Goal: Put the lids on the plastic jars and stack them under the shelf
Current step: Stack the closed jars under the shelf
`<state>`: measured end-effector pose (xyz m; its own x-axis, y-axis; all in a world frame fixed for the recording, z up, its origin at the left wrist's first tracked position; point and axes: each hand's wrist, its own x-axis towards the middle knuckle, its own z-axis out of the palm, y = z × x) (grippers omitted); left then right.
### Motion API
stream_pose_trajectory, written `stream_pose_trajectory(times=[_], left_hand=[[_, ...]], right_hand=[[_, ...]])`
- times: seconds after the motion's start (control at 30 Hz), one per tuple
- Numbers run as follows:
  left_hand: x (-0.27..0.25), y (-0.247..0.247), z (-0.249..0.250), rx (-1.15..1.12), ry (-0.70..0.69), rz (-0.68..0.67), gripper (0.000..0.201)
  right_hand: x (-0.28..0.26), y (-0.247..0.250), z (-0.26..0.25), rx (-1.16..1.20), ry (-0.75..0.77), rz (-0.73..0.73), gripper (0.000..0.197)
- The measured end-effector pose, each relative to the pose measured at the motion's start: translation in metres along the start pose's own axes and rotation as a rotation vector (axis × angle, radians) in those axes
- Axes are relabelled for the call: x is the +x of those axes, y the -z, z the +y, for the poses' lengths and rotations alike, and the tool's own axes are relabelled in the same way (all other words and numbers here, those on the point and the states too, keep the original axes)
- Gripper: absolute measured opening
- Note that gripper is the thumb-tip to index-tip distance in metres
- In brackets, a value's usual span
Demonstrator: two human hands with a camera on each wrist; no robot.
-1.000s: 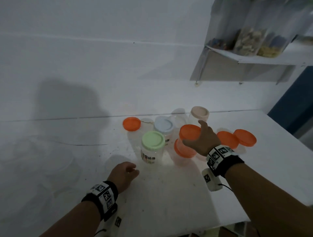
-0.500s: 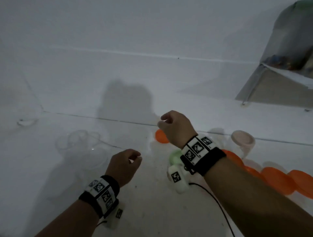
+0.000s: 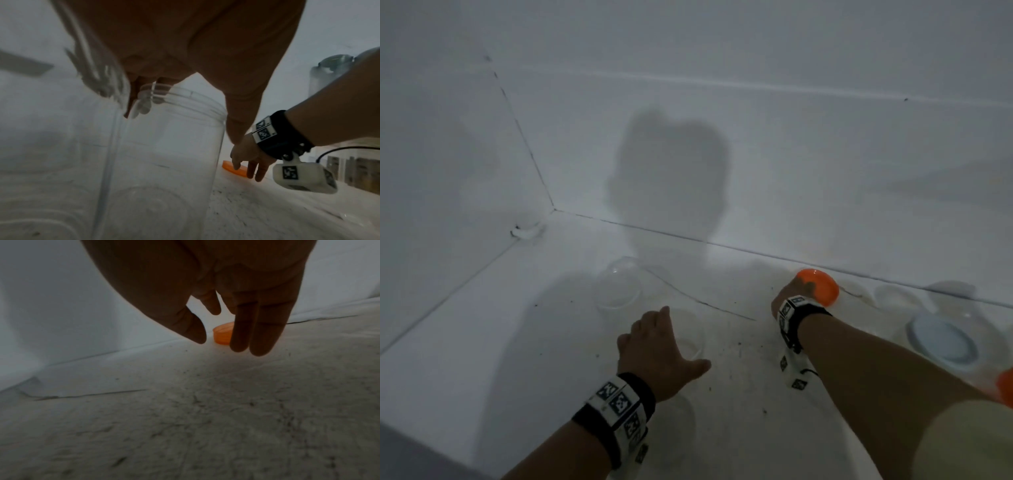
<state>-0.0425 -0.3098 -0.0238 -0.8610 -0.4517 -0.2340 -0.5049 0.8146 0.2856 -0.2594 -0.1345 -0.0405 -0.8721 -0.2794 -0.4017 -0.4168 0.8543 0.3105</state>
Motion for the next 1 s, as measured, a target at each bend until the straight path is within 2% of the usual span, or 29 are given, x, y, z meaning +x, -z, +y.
stream_pose_trajectory(times=[0.13, 0.23, 0.3, 0.37, 0.43, 0.5, 0.6, 0.73, 0.9, 1.0], left_hand=[[0.015, -0.006, -0.009, -0.146, -0.064, -0.006, 0.129], [0.022, -0.005, -0.014, -0.218, -0.096, -0.054, 0.133], [0.025, -0.003, -0.015, -0.225, -0.111, -0.061, 0.131], [0.027, 0.000, -0.015, -0.210, -0.138, -0.053, 0.127], [0.027, 0.004, -0.013, -0.238, -0.179, -0.054, 0.123], [0.024, 0.010, -0.008, -0.297, -0.247, -0.053, 0.121], [0.017, 0.019, 0.004, -0.399, -0.322, -0.003, 0.125], [-0.001, 0.023, 0.022, -0.553, -0.326, 0.036, 0.121], [-0.044, 0.005, 0.042, -0.571, -0.364, -0.031, 0.125], [-0.072, -0.016, 0.050, -0.648, -0.367, -0.110, 0.123]], right_hand=[[0.016, -0.003, 0.007, 0.030, -0.156, -0.073, 0.064], [0.037, -0.019, 0.013, 0.075, -0.182, 0.007, 0.061], [0.048, -0.029, 0.018, 0.248, -0.211, 0.046, 0.052], [0.043, -0.024, 0.014, 0.457, -0.221, 0.046, 0.053], [0.025, -0.020, 0.006, 0.667, -0.188, 0.148, 0.055], [0.004, -0.013, -0.003, 0.794, -0.233, 0.241, 0.052], [-0.029, 0.011, -0.010, 0.922, -0.261, 0.346, 0.029], [-0.092, 0.038, 0.003, 1.140, -0.113, 0.569, 0.026], [-0.189, 0.041, 0.036, 1.162, 0.127, 0.684, 0.024], [-0.231, 0.023, 0.062, 1.138, 0.123, 0.746, 0.026]])
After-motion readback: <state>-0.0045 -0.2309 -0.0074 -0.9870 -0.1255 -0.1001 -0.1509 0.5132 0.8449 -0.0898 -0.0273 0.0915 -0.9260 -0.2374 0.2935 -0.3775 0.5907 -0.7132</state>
